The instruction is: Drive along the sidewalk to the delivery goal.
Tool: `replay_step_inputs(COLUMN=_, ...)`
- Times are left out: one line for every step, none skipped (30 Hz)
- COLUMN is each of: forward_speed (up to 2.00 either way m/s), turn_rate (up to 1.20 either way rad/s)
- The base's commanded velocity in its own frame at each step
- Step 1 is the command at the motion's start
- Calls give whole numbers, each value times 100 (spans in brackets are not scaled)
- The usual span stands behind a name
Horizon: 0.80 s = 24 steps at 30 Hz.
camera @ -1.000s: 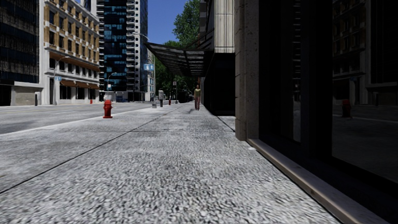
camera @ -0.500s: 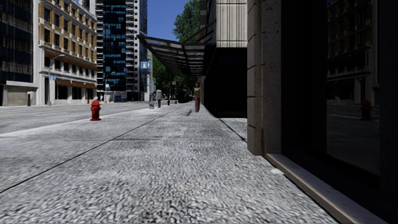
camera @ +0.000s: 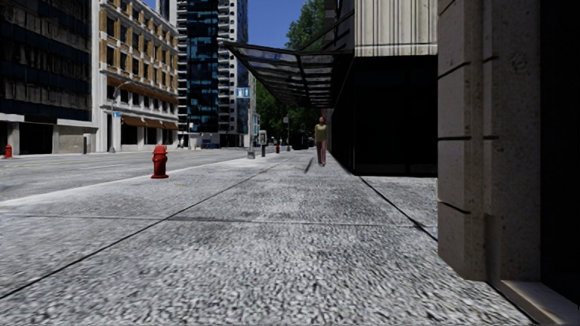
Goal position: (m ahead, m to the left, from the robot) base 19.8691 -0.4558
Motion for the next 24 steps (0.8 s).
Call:
replay_step_inputs(forward_speed=200, turn_rate=53)
replay_step_inputs(forward_speed=200, turn_rate=53)
replay_step_inputs(forward_speed=200, turn_rate=53)
replay_step_inputs(forward_speed=200, turn_rate=53)
replay_step_inputs(forward_speed=200, turn_rate=45)
replay_step_inputs(forward_speed=200, turn_rate=38)
replay_step_inputs(forward_speed=200, turn_rate=38)
replay_step_inputs(forward_speed=200, turn_rate=36)
replay_step_inputs(forward_speed=200, turn_rate=36)
replay_step_inputs(forward_speed=200, turn_rate=36)
replay_step_inputs(forward_speed=200, turn_rate=36)
replay_step_inputs(forward_speed=200, turn_rate=36)
replay_step_inputs(forward_speed=200, turn_rate=35)
replay_step_inputs(forward_speed=200, turn_rate=30)
replay_step_inputs(forward_speed=200, turn_rate=30)
replay_step_inputs(forward_speed=200, turn_rate=0)
replay_step_inputs(forward_speed=200, turn_rate=0)
replay_step_inputs(forward_speed=200, turn_rate=0)
replay_step_inputs(forward_speed=200, turn_rate=0)
replay_step_inputs(forward_speed=200, turn_rate=0)
replay_step_inputs(forward_speed=200, turn_rate=0)
replay_step_inputs(forward_speed=200, turn_rate=0)
replay_step_inputs(forward_speed=200, turn_rate=0)
replay_step_inputs(forward_speed=200, turn_rate=0)
